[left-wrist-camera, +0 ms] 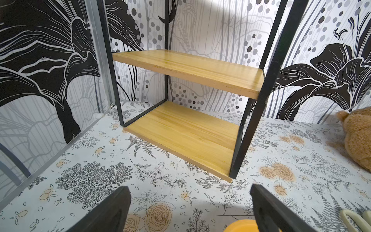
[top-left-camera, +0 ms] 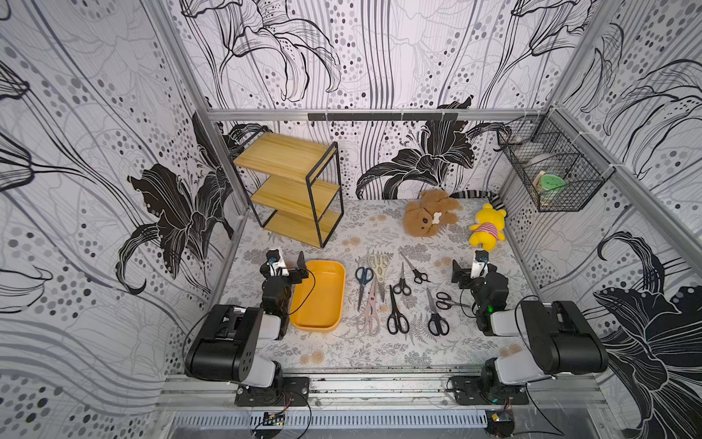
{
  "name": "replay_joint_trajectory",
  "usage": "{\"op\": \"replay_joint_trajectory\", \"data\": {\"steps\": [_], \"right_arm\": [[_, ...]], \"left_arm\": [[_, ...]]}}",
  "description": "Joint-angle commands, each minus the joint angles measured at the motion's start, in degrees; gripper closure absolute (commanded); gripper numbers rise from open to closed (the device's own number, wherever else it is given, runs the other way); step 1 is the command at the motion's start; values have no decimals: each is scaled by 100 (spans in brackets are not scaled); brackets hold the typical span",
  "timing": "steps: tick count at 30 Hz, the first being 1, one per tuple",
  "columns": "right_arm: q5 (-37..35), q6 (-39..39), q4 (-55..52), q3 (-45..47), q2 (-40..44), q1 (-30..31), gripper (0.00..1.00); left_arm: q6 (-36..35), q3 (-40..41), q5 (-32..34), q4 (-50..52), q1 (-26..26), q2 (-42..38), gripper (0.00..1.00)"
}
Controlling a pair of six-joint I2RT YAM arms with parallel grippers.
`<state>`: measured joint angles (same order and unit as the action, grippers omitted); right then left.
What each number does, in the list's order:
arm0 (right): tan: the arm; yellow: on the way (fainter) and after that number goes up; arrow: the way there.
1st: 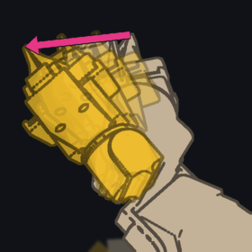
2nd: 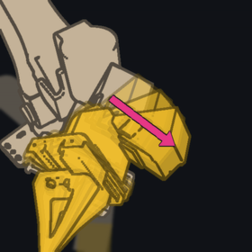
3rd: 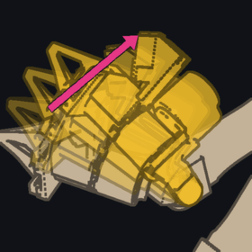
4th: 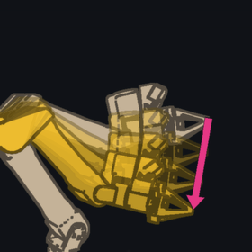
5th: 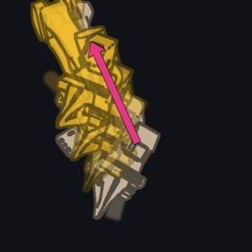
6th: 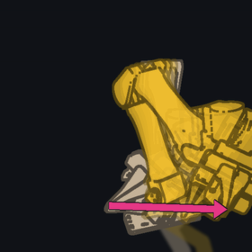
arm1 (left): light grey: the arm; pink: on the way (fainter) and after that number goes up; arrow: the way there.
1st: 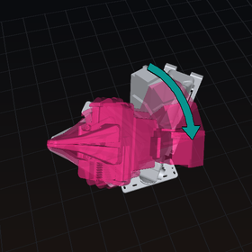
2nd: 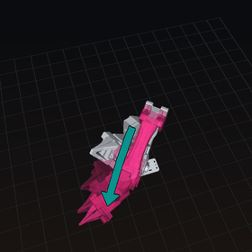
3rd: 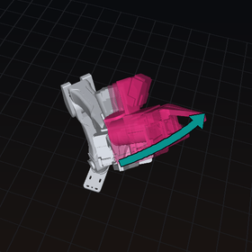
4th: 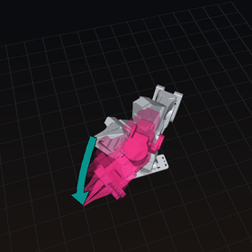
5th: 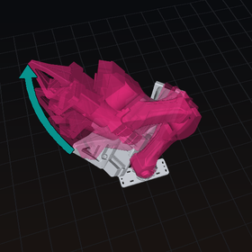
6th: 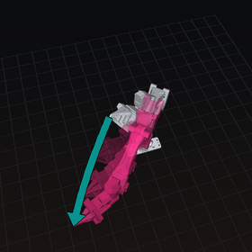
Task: Put the scissors into the storage box
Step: Pick up the scissors from the center of the board.
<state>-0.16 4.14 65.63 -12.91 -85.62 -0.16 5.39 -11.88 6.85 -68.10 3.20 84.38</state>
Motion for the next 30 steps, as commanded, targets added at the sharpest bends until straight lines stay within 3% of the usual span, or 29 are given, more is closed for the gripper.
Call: {"op": "replay_joint_trajectory", "data": {"steps": [1,30], "right_arm": [[52,0,101,-63,-37,-36,5],[131,-32,75,-82,-41,-69,5]], "left_arm": [[-29,-55,-17,-159,-30,19,2],[-2,-76,-36,-134,-31,33,2]]}}
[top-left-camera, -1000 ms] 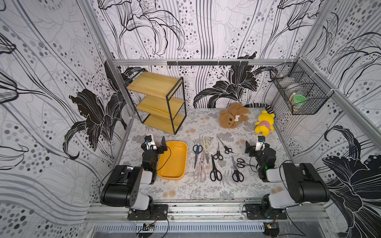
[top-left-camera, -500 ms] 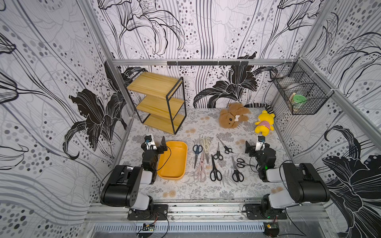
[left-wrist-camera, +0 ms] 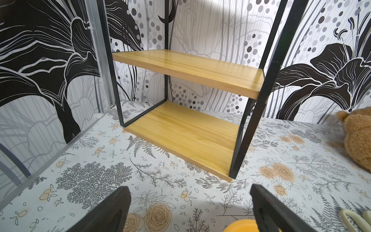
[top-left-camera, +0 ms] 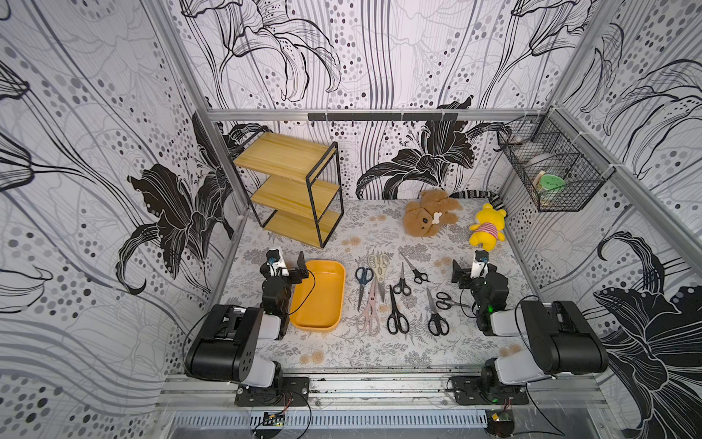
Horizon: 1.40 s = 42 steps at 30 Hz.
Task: Put the scissors into the storage box
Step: Pick up the scissors from the center of the board.
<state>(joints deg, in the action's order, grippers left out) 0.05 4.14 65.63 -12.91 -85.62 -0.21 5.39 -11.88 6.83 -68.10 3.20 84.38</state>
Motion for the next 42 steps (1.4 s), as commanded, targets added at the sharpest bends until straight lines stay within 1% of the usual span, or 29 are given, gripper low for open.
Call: {"op": "replay_joint_trajectory", "data": {"steps": [1,6,9,11,12,13,15,17,19,20,21,22,24,26,27,29,32,33,37,39,42], "right_arm": [[162,-49,78,-85,-42,-98,5],[166,-46,73,-83,-42,-111,5],[22,-63,-21,-120,-6,-111,1],[-72,-98,-354,-265,135,-105,1],[-119,-117,-984,-548,295,-102,4],[-209,-208,-1901,-992,442,-100,5],[-251,-469,-3493,-1867,467,-102,7],[-49,-627,-4603,-2551,308,-63,13],[-91,-753,-5449,-3076,146,83,15],[-125,-745,-5796,-3271,84,220,17],[-250,-739,-6111,-3436,40,399,17],[-389,-740,-6348,-3564,2,578,18],[-679,-803,-6783,-3821,-79,995,18],[-854,-1061,-7231,-4094,-174,1324,19],[-892,-1194,-7455,-4251,-255,1469,21],[-844,-1448,-7898,-4585,-453,1647,26],[-799,-1539,-8593,-5161,-850,1857,32],[-847,-1539,-8804,-5358,-953,1903,32],[-902,-1522,-9321,-5747,-1335,1917,35],[-838,-1537,-9512,-5902,-1441,1913,40],[-586,-1594,-9671,-6088,-1631,1915,49]], "left_arm": [[-3,-86,7,-111,-6,34,2],[-11,-76,3,-131,-13,30,2],[-12,-55,4,-169,-13,25,2],[-14,-44,0,-169,-14,15,2],[-17,-43,2,-155,-16,23,2],[-14,-47,0,-175,-13,27,2],[-3,-54,-7,-167,-17,19,2],[-6,-44,-6,-184,-13,30,2],[-17,-38,5,-205,-15,-5,2],[12,-138,78,59,-17,-124,2],[30,-336,155,573,-15,-330,2],[68,-574,274,1319,-13,-540,2],[166,-1063,529,2459,-13,-972,2],[379,-1279,698,2995,-14,-1362,2],[468,-1374,738,3372,-13,-1586,2],[890,-1683,775,4267,-13,-1928,2],[1712,-2189,728,5699,0,-2225,2],[2027,-2259,670,6053,18,-2295,2],[2822,-2292,268,6848,107,-2403,2],[3182,-2305,165,7225,128,-2370,2],[3494,-2395,-57,7657,128,-2176,2]]}}
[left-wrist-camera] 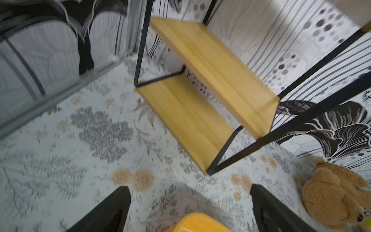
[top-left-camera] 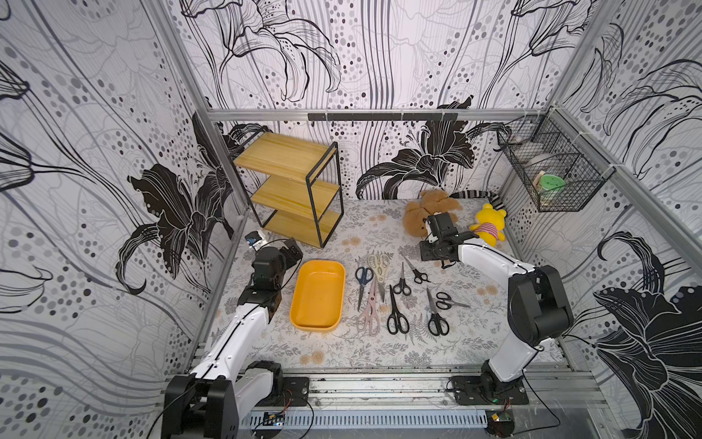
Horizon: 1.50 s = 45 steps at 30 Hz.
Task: Put the scissors into the storage box
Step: Pick up the scissors from the center of the board.
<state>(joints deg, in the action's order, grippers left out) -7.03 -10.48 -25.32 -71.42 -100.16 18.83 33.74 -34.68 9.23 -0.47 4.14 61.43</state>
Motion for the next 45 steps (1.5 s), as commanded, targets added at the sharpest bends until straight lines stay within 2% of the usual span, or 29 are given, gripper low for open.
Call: {"op": "replay_joint_trajectory", "data": {"steps": [1,5,13,16,21,37,45], "right_arm": [[157,-164,-587,-278,-232,15,53],[279,-255,-634,-421,-549,15,66],[424,-162,-841,-330,-739,15,66],[465,-156,-830,-132,-716,11,73],[448,-182,-807,51,-689,15,76],[592,-287,-641,339,-648,15,79],[676,-376,-580,671,-242,33,78]], "left_arm": [[736,-146,-371,984,34,176,2],[1054,-186,-767,1008,30,386,2],[1228,-86,-982,854,31,377,2],[1218,-89,-1015,881,34,435,2],[1297,-58,-1089,861,34,536,2],[1372,-23,-1143,853,34,517,2],[1378,-2,-1152,837,34,501,2]]}}
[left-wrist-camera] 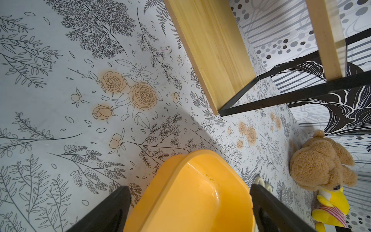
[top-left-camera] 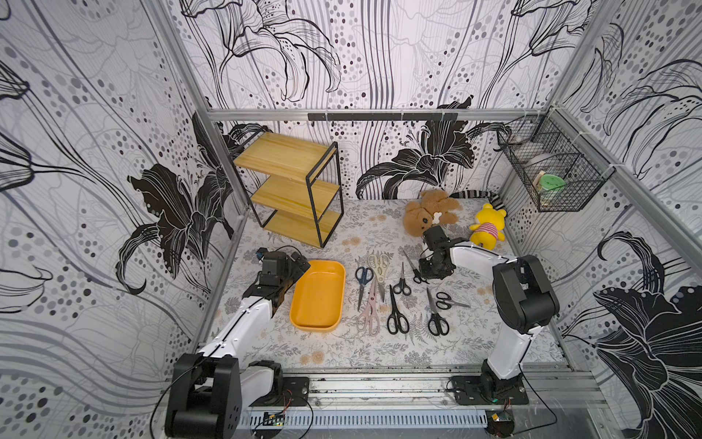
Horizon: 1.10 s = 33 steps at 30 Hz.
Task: Put the scissors into the storage box
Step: Pick up the scissors from the center of the board.
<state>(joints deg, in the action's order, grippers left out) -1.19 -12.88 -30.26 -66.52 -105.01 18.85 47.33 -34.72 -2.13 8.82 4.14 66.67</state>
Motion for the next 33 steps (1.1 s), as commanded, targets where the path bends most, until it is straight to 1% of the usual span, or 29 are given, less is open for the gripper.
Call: {"op": "replay_joint_trajectory", "data": {"steps": [1,16,23,27,33], "right_arm": [[101,-152,-62,224,299,31,77],[106,-267,-80,279,576,192,77],[-42,-381,-16,433,432,233,78],[-200,-425,4,414,374,233,79],[-241,-451,115,339,237,233,82]], "left_arm": [[26,6,-19,-105,34,-15,2],[46,-7,-59,-47,34,-85,2],[83,-17,-112,-58,35,-59,2],[66,-13,-86,-31,34,-108,2],[87,6,-77,-40,34,-102,2]]}}
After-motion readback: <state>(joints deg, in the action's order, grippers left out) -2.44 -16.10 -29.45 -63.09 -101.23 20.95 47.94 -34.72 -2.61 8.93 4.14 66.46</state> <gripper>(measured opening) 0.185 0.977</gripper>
